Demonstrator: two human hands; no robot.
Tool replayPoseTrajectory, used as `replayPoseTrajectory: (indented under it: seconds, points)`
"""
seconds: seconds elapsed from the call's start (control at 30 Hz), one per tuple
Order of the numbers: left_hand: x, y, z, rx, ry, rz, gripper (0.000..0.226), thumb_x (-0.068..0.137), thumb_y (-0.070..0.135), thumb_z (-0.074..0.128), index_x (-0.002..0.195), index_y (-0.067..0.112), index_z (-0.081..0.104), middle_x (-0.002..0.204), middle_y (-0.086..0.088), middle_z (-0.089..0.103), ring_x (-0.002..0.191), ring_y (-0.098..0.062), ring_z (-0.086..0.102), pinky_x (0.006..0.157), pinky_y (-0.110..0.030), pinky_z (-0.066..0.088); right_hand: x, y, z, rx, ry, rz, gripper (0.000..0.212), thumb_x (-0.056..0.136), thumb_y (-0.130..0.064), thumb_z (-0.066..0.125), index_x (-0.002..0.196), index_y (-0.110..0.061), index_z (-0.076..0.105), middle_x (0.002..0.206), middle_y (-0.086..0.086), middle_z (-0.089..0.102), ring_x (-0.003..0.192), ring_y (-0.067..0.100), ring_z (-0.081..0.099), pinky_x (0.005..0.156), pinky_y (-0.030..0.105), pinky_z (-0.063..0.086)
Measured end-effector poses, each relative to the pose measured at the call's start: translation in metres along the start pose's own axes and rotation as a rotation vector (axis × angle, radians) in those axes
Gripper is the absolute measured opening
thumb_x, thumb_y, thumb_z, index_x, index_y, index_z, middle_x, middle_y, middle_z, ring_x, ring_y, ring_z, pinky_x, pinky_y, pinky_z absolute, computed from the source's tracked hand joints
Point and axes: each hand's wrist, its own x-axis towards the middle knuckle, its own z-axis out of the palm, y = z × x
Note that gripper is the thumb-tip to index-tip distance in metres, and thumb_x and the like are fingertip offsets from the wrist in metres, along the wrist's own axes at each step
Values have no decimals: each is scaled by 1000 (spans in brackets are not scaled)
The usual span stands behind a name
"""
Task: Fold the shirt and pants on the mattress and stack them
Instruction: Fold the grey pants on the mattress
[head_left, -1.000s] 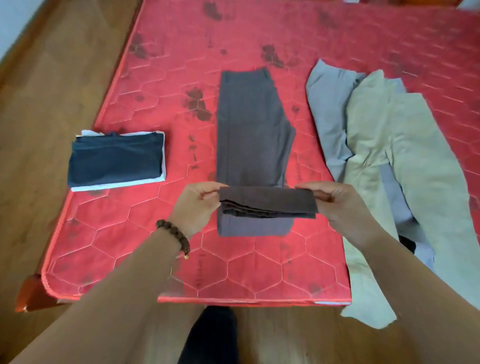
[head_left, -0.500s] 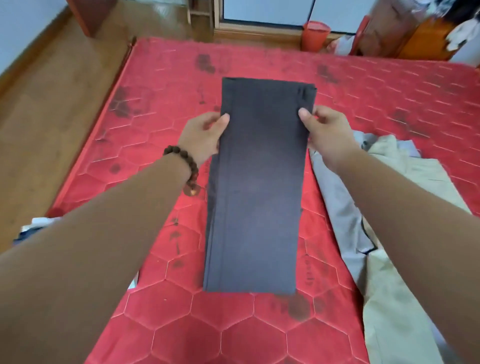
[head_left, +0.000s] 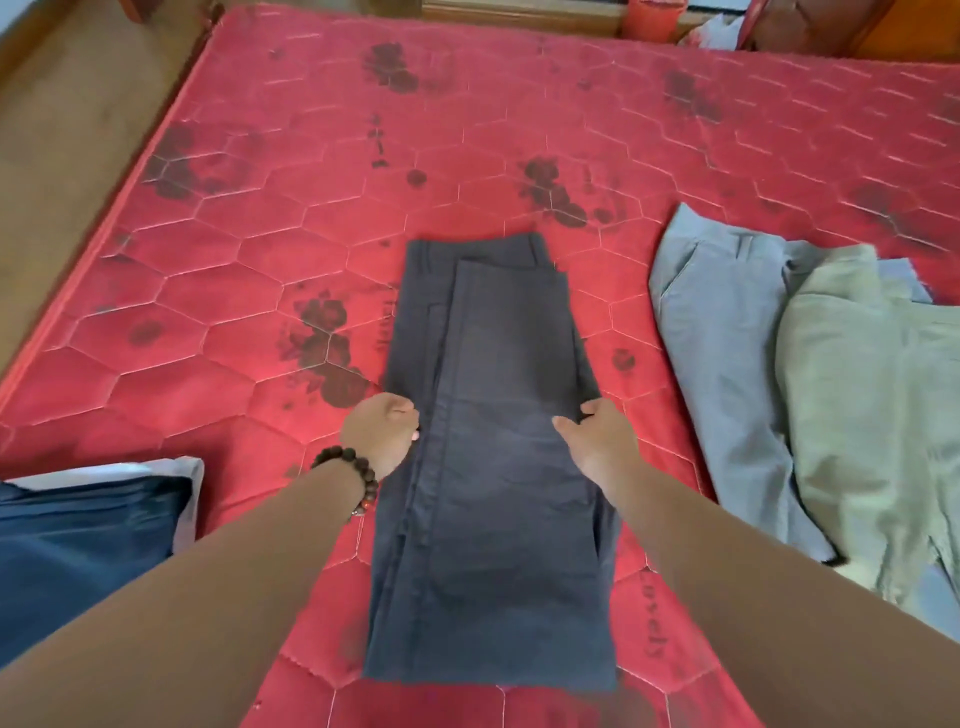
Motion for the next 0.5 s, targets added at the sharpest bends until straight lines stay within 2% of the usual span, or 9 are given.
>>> replayPoseTrajectory:
  seconds: [0.03,0.07,0.13,0.17,0.2,0.3,0.37,0.43,0.5]
  points:
    - [3,8,2,-21,-23,29,32,91,1,44,63,17,45,83,-21,59,80,-33,59,79,-41,48,4,-5,2,7,27,10,49,88,-34,65,125,-6,51,118,10,59,111,30,56,94,35,41]
    - [8,13,4,-35,-61,48,28,90,3,45,66,15,46,81,-16,53,79,-31,55,77,-40,47,8,-10,4,16,41,32,50,88,-34,64,126,-6,50,118,9,58,112,30,55,92,35,41]
    - [20,21,6,-21,-110,48,14,92,11,51,78,10,53,83,-15,51,79,-32,57,82,-45,52,22,-14,5,22,42,50,29,89,-33,61,102,-7,58,96,8,60,98,32,55,80,34,40]
    - [24,24,7,-27,-139,21,14,93,17,56,81,10,55,84,-14,54,79,-31,58,84,-45,54,29,-14,5,25,44,54,24,90,-32,60,86,-9,55,82,7,56,88,30,53,73,32,38]
    - [28,26,9,-41,-165,-26,18,93,21,60,79,10,56,84,-11,56,79,-28,58,82,-42,56,33,-15,5,11,45,58,26,90,-31,58,79,-8,53,76,9,54,82,29,52,69,31,36]
    - [40,26,15,20,-131,-46,24,89,22,66,71,15,53,82,-8,54,80,-25,55,73,-36,56,43,-21,8,-56,94,13,30,92,-28,55,100,0,59,99,17,63,85,30,54,69,30,35]
    - [41,23,20,30,-72,-14,11,88,17,67,85,7,64,86,-10,61,83,-25,59,78,-38,56,45,-26,13,-3,100,5,34,94,-25,53,112,3,56,112,19,62,98,33,57,74,32,38]
    - [41,18,22,26,-20,21,12,88,14,67,89,2,69,79,-12,67,82,-28,63,79,-39,56,46,-31,15,57,81,-33,30,96,-20,51,113,5,54,111,18,60,106,34,55,80,32,38]
    - [43,19,20,-66,71,49,15,86,13,69,97,4,71,88,-18,70,89,-35,66,83,-44,53,49,-42,10,91,93,-172,19,96,-13,51,104,4,54,102,15,59,97,29,55,73,28,32]
